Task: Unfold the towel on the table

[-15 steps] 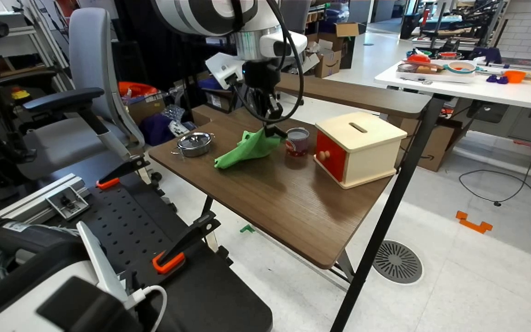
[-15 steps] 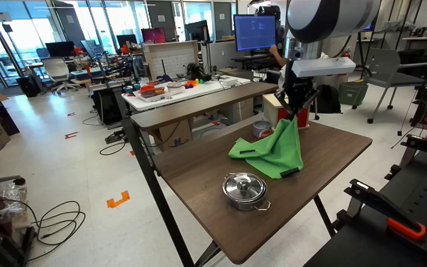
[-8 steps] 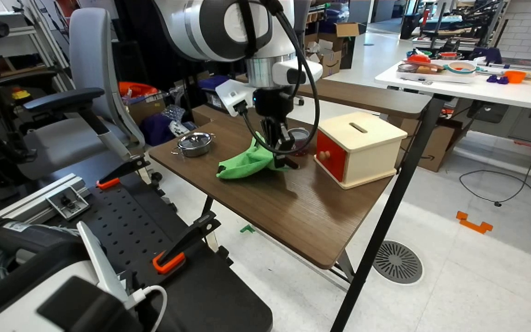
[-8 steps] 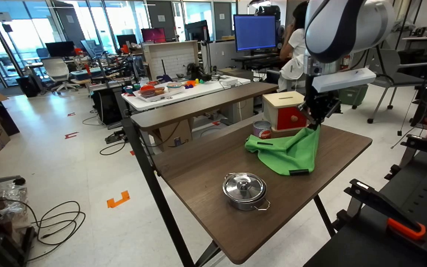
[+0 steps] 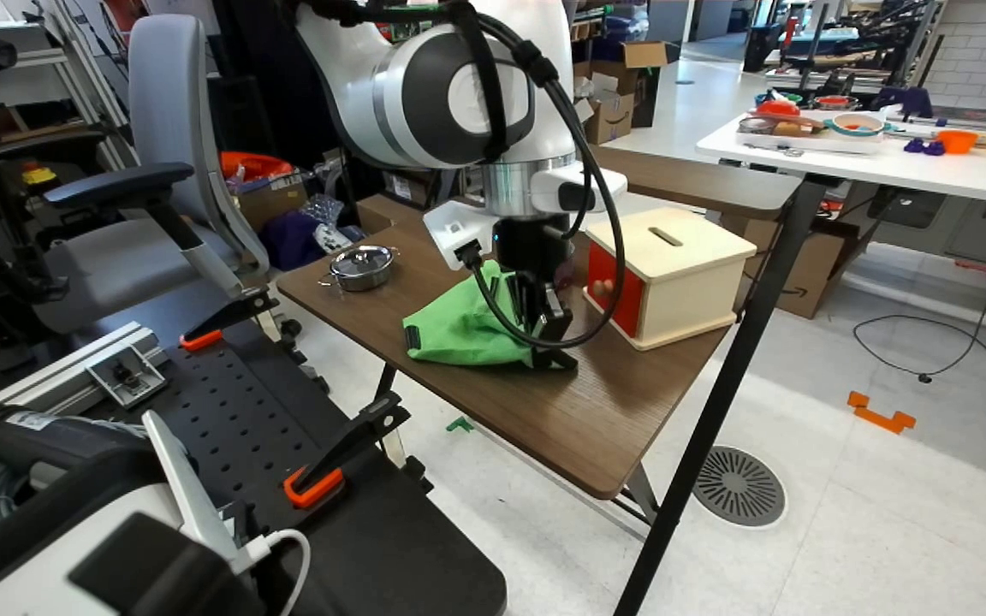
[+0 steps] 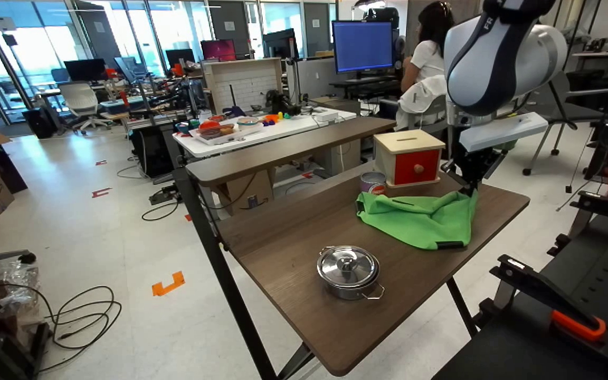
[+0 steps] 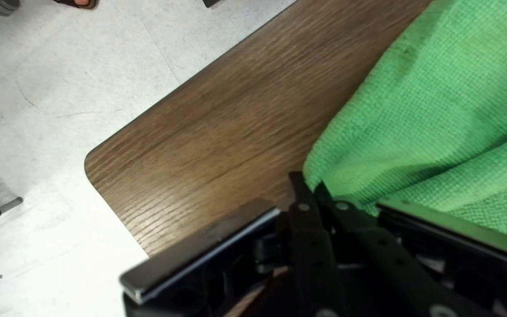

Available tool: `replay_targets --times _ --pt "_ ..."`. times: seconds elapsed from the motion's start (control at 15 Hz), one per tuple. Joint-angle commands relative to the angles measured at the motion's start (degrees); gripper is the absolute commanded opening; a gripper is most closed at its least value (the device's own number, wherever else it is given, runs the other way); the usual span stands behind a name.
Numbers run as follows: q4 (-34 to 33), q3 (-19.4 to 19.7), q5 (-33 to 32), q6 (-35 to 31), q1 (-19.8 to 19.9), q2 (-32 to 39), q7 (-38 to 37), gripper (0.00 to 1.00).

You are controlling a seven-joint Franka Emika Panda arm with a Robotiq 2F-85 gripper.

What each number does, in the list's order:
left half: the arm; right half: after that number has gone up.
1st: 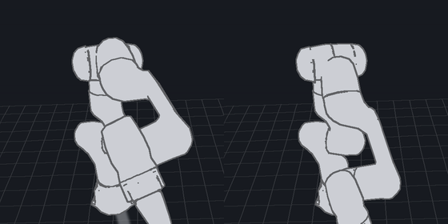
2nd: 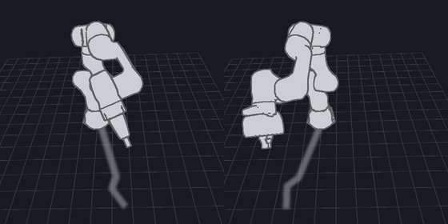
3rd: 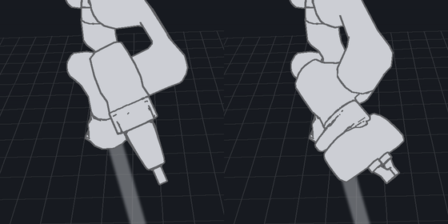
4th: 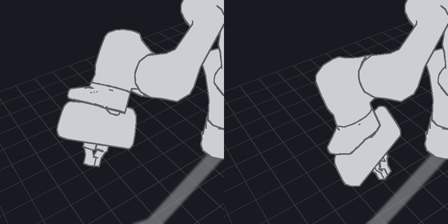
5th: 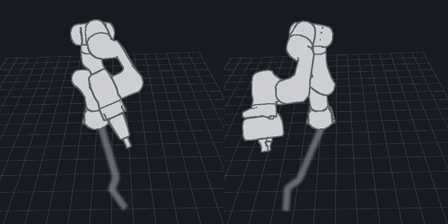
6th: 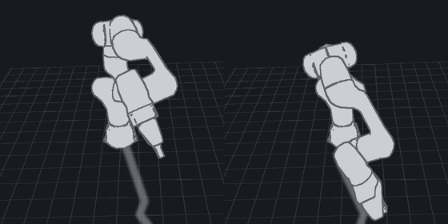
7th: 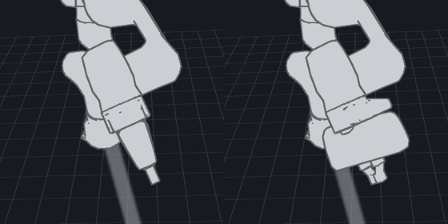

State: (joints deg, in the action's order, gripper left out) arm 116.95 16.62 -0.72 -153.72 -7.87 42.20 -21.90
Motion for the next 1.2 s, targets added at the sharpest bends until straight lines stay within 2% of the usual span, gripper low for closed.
replay_targets --times 0.0,0.07,0.13,0.2,0.33,0.6,0.87,1.13 --pt "-2.70 1.76 -2.06 1.15 -0.97 2.58 -2.20 0.00" --pt "-2.98 1.98 -2.06 1.13 -1.04 2.97 -2.28 0.00" --pt "-3.44 1.95 -1.84 1.19 -0.92 3.35 -2.29 0.27" --pt "-3.64 1.90 -1.70 1.59 -0.82 3.45 -2.22 0.28" --pt "-4.06 1.79 -1.48 1.80 -0.73 3.60 -2.26 0.40" --pt "-3.59 1.44 -1.32 2.14 -0.93 1.63 -2.03 0.70" --pt "0.33 1.31 -1.71 2.38 -2.14 -5.37 -1.39 0.98" --pt "7.25 -2.00 -2.52 4.69 -0.86 -17.50 4.39 1.00"
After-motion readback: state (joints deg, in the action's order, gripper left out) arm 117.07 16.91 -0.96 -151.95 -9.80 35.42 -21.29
